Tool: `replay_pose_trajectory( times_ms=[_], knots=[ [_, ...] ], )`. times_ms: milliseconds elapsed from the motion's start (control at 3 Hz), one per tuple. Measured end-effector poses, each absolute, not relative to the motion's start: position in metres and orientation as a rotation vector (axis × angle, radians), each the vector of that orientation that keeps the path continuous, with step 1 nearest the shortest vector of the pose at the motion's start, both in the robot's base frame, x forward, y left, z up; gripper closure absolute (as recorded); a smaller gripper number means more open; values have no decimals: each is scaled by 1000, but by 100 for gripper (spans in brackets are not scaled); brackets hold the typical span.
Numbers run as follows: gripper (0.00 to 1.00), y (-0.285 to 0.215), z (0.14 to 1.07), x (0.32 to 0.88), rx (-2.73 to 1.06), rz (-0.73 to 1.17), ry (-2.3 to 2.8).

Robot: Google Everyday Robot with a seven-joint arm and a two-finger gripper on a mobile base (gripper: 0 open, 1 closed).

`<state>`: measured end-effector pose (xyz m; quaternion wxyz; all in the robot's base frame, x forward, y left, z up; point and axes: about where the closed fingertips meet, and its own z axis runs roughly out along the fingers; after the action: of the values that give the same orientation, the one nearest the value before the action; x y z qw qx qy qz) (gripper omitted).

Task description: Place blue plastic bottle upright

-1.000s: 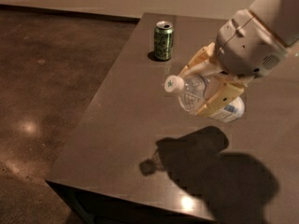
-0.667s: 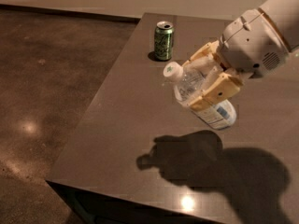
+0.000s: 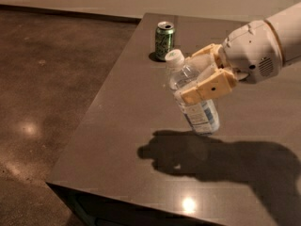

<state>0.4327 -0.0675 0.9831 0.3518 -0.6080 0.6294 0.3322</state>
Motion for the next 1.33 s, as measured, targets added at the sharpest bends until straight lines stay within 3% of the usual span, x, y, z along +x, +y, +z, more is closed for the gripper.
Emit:
replay_pose_trajectory(
  times_ms=[1333],
  knots=[
    [100,-66,974,464,-1278,1092,1367]
  ],
)
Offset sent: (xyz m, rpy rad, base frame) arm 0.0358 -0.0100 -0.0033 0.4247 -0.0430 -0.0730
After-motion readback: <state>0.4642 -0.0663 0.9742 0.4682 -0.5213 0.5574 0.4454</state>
